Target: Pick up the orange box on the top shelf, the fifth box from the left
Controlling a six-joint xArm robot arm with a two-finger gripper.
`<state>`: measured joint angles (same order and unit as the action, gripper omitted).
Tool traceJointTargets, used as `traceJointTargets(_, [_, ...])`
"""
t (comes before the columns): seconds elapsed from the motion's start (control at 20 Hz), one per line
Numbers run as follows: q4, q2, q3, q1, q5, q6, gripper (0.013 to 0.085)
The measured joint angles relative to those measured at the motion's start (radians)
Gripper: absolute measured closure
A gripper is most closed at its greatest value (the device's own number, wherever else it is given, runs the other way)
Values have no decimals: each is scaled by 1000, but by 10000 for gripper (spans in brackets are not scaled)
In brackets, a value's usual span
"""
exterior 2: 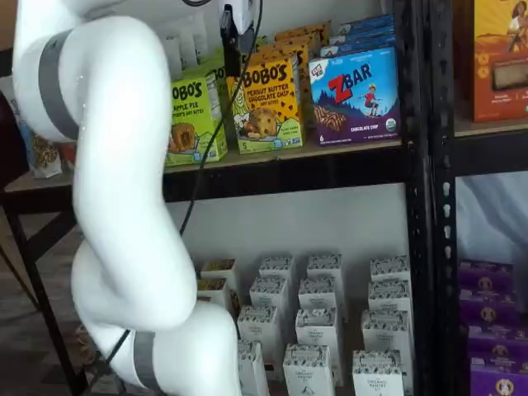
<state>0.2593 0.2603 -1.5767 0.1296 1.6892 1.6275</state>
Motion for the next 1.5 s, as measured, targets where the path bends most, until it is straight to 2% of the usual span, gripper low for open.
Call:
traceJointTargets(0.45, [-57,-85,-89,-20,8,-5,130])
traceJointTargets(0.7, [-70,-113,-108,-30,-7,-9,130])
traceJointTargets(1.1, [-102,-139,-105,-60,-38,-26,130])
traceJointTargets(1.5, [-134,-158,-104,-83,-26,-39,130])
